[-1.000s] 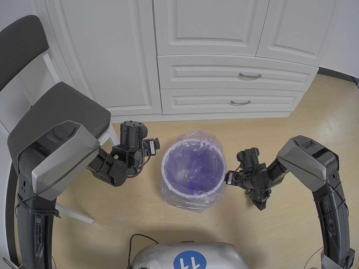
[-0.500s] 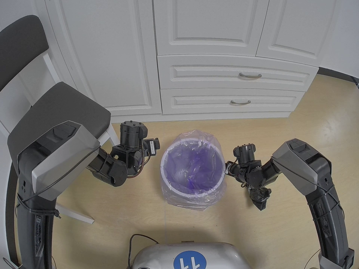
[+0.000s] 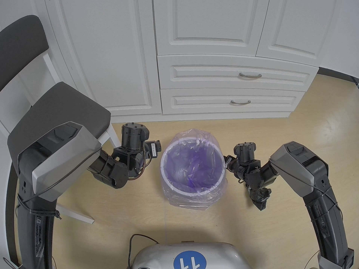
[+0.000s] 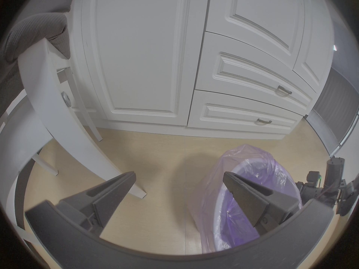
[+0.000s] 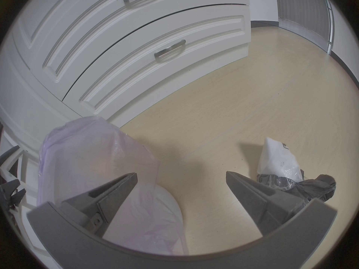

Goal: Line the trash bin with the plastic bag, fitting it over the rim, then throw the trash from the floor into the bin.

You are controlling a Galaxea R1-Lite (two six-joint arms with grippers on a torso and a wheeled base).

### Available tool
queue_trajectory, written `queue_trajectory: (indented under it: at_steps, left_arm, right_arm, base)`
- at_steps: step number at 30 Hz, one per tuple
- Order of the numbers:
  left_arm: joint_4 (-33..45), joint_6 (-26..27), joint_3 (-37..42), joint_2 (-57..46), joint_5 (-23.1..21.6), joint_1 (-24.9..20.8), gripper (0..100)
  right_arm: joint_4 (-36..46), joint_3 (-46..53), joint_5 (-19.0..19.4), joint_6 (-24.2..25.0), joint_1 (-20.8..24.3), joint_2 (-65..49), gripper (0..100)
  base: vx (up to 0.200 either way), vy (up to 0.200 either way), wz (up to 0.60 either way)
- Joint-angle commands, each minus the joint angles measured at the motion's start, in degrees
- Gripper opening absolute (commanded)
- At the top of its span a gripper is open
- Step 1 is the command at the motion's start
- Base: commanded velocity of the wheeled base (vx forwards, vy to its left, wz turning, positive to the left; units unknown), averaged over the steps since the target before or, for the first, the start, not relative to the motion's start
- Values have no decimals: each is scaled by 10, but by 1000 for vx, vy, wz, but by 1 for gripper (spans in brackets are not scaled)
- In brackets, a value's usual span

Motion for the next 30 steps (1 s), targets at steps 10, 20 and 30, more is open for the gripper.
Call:
queue_trajectory:
  at_steps: [10, 20, 30]
  left_arm:
    - [-39, 46, 95, -61, -5, -36, 100]
    - [-86, 108, 202, -161, -39, -52, 100]
    - [-86, 110, 242, -207, -68, -69, 100]
  right_arm:
    - [-2, 123, 55, -51, -17, -109, 100]
    - [-10, 244, 99, -173, -44, -211, 100]
    - [-80, 430, 196, -343, -73, -348, 100]
  base:
    - [0, 0, 0]
    - [0, 0, 0]
    - [0, 0, 0]
